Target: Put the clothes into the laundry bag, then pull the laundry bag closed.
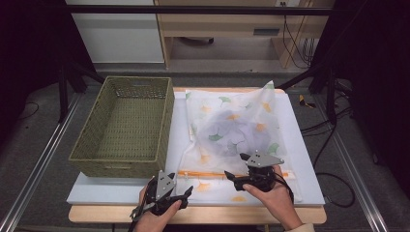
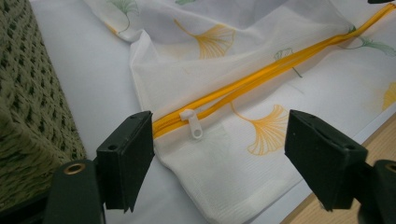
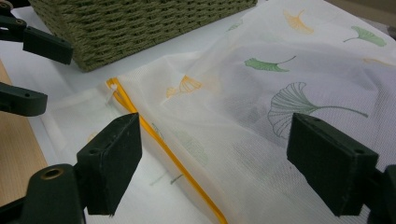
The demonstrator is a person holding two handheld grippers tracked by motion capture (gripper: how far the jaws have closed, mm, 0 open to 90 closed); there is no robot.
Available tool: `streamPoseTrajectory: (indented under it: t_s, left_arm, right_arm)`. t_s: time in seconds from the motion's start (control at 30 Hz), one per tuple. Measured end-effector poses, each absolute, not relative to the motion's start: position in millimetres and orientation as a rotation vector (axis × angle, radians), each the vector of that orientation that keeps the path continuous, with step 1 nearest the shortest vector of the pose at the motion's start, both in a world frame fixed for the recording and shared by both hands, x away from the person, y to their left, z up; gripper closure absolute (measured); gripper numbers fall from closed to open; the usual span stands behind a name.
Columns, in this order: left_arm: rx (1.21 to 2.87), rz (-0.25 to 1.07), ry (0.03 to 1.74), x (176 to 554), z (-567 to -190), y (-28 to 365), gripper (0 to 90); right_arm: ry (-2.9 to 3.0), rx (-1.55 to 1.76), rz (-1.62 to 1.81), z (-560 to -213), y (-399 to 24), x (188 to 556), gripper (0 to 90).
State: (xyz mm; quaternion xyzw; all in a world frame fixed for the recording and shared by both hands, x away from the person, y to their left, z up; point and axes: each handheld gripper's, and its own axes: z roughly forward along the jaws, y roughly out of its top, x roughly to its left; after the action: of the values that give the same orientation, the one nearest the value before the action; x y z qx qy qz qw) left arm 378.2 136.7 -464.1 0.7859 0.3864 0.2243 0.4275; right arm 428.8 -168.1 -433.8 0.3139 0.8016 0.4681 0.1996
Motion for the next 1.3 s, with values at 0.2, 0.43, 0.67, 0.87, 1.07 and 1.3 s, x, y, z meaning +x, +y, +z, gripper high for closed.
streamPoseTrajectory:
  t_s: [0.2, 0.43, 0.67, 0.87, 1.07, 1.3]
  left_arm:
    - [1.955, 0.527, 0.993, 381, -466, 137, 26.4]
    - [1.98, 0.526, 0.983, 381, -469, 134, 24.0]
    - [2.004, 0.588, 0.986, 380, -472, 135, 33.9]
    - [1.98, 0.604, 1.053, 388, -478, 138, 40.7]
    - [1.935, 0.62, 1.105, 395, -484, 139, 44.4]
    - [1.907, 0.622, 1.151, 398, -488, 139, 55.6]
  right_arm:
    - [2.249, 0.901, 1.294, -436, -171, 430, 19.5]
    - [2.256, 0.917, 1.277, -437, -174, 431, 20.1]
    - [2.271, 0.921, 1.257, -439, -176, 432, 20.4]
    - [2.281, 0.916, 1.253, -440, -175, 431, 20.6]
    - [2.291, 0.909, 1.248, -440, -174, 431, 20.6]
    - [2.294, 0.91, 1.245, -441, -174, 431, 20.6]
